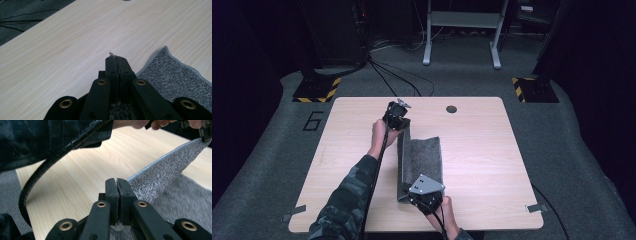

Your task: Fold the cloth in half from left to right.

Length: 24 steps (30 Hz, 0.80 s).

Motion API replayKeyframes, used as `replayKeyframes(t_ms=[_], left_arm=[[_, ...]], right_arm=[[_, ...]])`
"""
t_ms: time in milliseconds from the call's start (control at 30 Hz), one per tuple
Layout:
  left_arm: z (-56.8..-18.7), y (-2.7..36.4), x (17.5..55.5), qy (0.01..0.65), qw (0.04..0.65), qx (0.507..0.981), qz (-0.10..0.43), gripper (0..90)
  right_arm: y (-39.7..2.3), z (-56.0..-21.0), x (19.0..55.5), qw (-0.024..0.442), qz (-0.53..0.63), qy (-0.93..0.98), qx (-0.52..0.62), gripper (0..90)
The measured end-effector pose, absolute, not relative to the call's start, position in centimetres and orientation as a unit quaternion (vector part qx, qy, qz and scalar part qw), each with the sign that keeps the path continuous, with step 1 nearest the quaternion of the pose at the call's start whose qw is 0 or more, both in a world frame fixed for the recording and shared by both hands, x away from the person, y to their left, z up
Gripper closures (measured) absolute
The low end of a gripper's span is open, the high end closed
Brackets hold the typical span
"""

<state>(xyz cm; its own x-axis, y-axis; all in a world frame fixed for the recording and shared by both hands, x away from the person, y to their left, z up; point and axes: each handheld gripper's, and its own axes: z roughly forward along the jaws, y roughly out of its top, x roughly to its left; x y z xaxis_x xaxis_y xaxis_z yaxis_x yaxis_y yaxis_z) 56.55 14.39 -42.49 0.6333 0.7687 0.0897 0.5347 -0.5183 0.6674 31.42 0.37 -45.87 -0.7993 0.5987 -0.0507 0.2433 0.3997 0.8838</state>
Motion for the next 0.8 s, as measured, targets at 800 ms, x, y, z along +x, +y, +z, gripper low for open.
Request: replayKeyframes(t_ms=[800], left_arm=[[-46.7, 7.5, 57.8, 0.357, 0.299, 0.872, 0.148, 88.3]], right_arm=[[-5.1, -48.8, 31.3, 0.169, 0.464, 0.804, 0.332, 87.8]])
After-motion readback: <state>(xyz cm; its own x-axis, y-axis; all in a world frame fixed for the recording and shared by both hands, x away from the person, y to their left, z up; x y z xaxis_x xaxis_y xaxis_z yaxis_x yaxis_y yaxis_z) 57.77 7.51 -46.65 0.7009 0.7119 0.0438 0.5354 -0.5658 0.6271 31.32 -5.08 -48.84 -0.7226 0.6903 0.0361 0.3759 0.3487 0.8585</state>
